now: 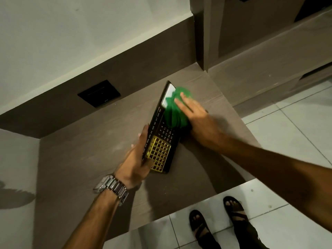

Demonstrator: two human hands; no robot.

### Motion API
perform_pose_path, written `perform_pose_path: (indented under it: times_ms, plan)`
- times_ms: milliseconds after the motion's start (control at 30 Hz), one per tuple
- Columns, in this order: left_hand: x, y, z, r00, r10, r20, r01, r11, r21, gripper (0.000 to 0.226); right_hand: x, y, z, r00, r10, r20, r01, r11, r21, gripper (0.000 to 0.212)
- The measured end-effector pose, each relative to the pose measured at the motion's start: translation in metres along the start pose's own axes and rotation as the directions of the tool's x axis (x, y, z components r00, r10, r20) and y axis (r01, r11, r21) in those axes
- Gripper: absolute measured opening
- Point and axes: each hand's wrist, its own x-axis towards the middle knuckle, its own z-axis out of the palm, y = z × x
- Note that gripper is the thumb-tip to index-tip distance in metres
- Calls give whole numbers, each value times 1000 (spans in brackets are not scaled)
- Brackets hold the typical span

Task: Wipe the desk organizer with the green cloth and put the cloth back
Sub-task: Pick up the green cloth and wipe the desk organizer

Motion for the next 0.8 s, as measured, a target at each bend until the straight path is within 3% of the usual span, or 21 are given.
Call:
perform_pose_path:
  times_ms: [33,133,233,333,500,667,800]
  plan:
    - [2,-2,-2,1000,-16,10,16,999,45,106,-11,-7,7,1000,-20,23,20,1000,16,92]
    - [4,3,2,1000,-16,-8,16,999,44,106,-29,-25,15,960,-272,69,271,962,16,84]
    - [2,4,3,999,-27,-20,30,989,143,107,-8,-25,0,931,-365,5,365,931,4,80]
    - [1,7,0,1000,-26,-7,26,990,138,108,22,-11,-19,949,-316,-4,315,945,-85,62]
    - [-1,18,-2,1000,-11,18,9,993,119,106,52,20,-39,1000,-23,-4,22,991,-131,49]
    - [-1,20,-3,1000,-18,1,17,990,142,105,39,4,-41,968,-235,93,244,963,-110,41]
    - [1,23,-3,998,-59,6,58,992,114,108,59,-1,-57,977,-197,79,206,969,-133,44]
